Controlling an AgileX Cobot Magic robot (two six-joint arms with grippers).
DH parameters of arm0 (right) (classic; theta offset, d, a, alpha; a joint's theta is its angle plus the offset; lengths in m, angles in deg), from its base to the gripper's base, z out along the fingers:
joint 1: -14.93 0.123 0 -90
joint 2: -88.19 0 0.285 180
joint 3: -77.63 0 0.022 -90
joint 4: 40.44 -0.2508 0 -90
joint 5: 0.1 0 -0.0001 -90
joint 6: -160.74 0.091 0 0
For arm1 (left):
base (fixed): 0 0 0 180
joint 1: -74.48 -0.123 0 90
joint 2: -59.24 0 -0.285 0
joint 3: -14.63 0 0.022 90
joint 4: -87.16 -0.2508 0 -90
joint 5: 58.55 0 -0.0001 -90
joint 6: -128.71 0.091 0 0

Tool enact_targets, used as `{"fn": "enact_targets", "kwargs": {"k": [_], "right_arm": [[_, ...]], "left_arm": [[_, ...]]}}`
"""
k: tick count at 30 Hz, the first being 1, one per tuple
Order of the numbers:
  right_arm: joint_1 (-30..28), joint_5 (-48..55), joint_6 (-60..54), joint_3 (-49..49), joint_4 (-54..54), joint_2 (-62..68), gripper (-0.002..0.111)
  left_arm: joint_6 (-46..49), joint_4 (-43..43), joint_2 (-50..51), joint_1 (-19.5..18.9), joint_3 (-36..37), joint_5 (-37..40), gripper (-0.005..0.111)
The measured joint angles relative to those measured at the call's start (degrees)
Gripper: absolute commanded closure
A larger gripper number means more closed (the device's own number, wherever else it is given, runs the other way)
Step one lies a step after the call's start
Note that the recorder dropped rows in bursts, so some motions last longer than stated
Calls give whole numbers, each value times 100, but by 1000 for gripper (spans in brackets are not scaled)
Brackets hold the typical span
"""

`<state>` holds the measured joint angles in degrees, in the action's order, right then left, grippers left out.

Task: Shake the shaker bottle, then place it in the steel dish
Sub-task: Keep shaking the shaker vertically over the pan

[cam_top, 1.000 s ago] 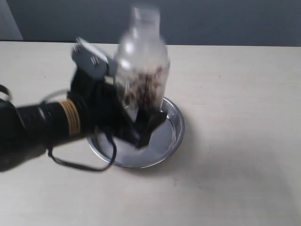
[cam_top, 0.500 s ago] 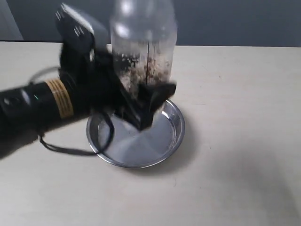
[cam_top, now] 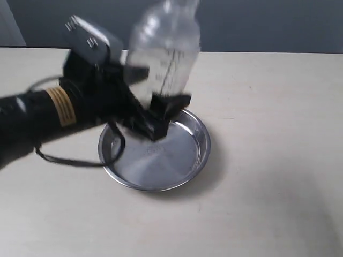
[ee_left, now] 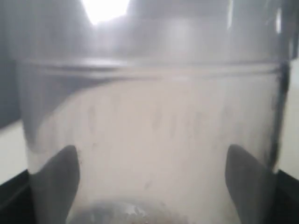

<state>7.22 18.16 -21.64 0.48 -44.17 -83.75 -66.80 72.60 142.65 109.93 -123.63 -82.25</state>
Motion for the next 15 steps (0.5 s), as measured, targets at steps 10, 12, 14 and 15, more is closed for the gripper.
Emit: {"fn": "enact_targets", "kwargs": {"k": [10,12,14,15], "right_arm": [[0,-1,0,0,0,0,109],[0,-1,0,0,0,0,109],[0,-1,0,0,0,0,109],[0,-1,0,0,0,0,109]], "left_arm": [[907,1342,1038,-481,453,472,106],[988,2338,1038,-820,426,257,106],[306,1876,1007,-841,356,210,106],[-235,1051,954,-666,309,210,106]]}}
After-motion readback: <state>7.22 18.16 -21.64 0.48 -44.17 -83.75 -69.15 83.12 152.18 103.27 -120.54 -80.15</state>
